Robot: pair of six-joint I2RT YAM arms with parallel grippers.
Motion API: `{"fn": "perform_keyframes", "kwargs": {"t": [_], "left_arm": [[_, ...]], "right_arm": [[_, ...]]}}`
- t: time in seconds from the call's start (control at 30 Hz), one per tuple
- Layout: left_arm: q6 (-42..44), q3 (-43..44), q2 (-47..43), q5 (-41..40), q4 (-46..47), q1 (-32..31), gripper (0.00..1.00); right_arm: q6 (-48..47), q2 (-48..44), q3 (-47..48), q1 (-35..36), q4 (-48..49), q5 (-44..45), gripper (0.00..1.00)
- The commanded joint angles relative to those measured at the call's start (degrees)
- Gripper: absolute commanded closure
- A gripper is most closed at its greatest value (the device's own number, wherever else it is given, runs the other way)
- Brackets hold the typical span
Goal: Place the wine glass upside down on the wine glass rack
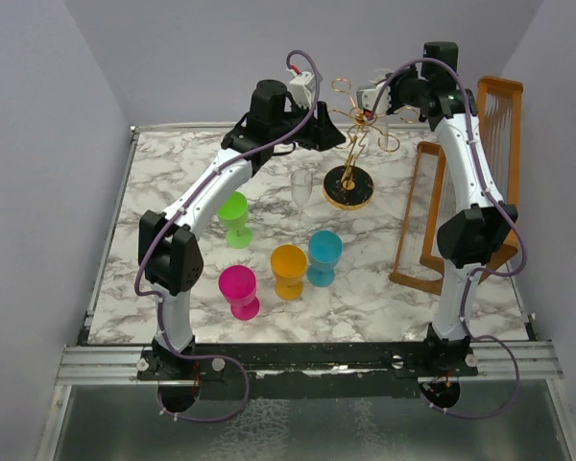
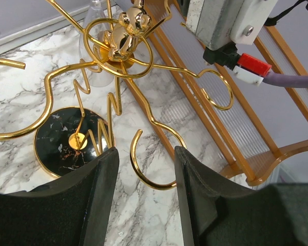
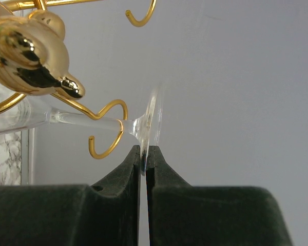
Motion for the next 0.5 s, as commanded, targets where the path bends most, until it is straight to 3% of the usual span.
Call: {"fn": "perform_keyframes", "kwargs": {"t": [0.0,0.47], "left_arm": [[1.8,1.2,0.0,-0.6,-0.1,0.4,0.50],[2.1,0.6,-0.5,0.4,0.0,0.6,0.50]], "right_arm": [[-0.1,1.4,2.7,-0.1,2.7,0.2,0.99],[3.8,1.3,-0.6,-0.5,5.4,-0.3,0.98]]}}
